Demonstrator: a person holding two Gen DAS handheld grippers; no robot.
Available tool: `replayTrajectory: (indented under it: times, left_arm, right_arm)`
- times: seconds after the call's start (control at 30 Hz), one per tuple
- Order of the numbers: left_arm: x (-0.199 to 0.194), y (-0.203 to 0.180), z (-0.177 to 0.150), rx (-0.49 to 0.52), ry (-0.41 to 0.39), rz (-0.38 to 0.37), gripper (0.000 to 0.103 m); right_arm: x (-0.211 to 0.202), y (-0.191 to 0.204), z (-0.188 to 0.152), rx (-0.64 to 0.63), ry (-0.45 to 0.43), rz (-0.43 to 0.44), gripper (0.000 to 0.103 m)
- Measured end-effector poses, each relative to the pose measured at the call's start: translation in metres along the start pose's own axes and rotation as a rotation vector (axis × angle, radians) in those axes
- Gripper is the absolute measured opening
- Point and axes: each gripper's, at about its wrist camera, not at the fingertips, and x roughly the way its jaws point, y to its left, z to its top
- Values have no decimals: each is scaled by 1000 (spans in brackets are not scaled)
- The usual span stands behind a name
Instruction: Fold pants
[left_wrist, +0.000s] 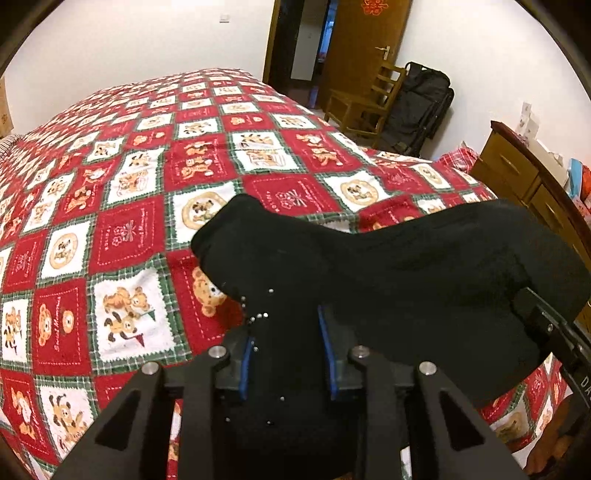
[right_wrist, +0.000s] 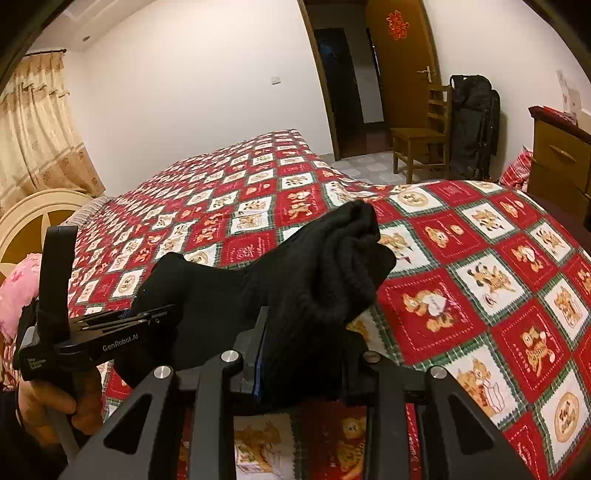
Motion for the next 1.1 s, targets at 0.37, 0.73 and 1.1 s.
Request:
replayTrajectory:
  times: [0.37, 0.73, 1.1]
  left_arm:
    - [-11, 43, 16, -77, -50, 60, 30]
    - [-24, 123, 38, -172, -107, 215, 30]
    - [-31, 203, 58, -221, -151, 430, 30]
  right_arm:
    - [34, 48, 30, -54, -8, 95, 30]
    - [101, 137, 64, -127, -6, 248, 30]
    - [188, 209, 78, -160, 25, 353, 30]
